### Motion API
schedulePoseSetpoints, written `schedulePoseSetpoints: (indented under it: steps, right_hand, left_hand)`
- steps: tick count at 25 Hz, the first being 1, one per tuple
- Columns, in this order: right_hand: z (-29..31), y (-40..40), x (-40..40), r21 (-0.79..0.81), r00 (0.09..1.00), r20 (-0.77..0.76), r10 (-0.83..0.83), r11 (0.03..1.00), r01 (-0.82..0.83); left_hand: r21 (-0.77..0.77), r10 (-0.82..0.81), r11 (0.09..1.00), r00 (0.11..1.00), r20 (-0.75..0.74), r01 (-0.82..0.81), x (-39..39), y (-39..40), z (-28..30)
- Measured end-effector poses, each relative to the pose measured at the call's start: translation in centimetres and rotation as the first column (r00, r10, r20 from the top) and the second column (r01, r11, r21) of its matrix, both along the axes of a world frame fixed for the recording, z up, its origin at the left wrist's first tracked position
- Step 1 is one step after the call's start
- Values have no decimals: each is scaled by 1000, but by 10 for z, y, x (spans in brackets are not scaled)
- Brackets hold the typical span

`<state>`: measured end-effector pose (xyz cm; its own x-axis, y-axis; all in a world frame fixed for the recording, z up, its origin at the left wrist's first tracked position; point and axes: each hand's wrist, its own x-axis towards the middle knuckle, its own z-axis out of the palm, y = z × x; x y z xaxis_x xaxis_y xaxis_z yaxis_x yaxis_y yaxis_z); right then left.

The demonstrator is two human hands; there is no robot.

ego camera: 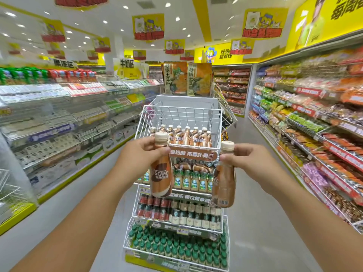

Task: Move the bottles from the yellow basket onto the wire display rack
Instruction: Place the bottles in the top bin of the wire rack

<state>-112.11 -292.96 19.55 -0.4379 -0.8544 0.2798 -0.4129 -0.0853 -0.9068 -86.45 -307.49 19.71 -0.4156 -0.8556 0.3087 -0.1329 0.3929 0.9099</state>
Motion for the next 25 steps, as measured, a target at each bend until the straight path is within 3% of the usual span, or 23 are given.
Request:
schedulePoseSetpoints:
  steps: [12,25]
  right_hand:
    - [7,-214,-135,-33,999,-35,9,999,-11]
    - [-5,-376,-183,52,978,-78,-194,979,199]
  left_hand:
    - [-22,103,994,995,6,-103,-100,-226,8]
    - [24,-16,1000,999,31,15,-133,-438,-4]
